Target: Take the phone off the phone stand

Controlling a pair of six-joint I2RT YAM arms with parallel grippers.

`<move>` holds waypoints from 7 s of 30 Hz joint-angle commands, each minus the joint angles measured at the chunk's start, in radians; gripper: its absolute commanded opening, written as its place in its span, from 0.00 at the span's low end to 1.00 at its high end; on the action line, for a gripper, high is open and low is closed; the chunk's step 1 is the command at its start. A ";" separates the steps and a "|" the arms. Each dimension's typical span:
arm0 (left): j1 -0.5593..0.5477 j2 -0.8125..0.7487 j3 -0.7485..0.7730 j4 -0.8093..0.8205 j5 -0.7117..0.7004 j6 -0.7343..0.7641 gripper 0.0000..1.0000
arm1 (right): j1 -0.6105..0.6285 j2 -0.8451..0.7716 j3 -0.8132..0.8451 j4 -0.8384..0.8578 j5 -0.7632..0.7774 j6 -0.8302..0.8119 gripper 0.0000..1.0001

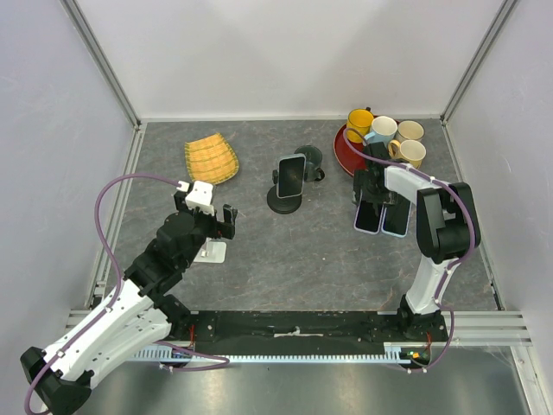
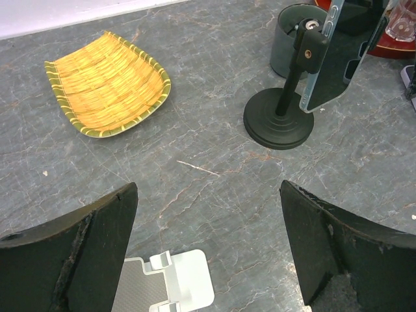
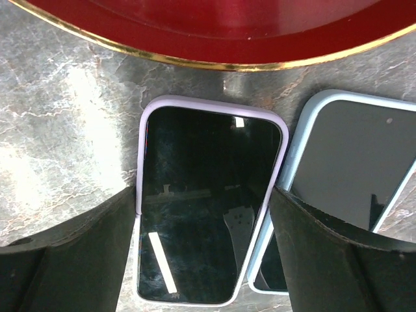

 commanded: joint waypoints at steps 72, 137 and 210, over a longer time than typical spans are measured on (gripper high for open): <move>0.005 0.205 0.226 -0.141 0.158 -0.235 0.95 | 0.281 -0.209 0.210 0.330 -1.005 -0.364 0.10; -0.305 0.587 0.690 -0.434 -0.314 -0.499 0.96 | 0.322 -0.650 -0.296 0.447 -0.267 -0.051 0.98; -0.324 0.580 0.563 -0.313 -0.180 -0.306 0.62 | 0.408 -0.617 -0.454 0.761 -0.638 -0.124 0.98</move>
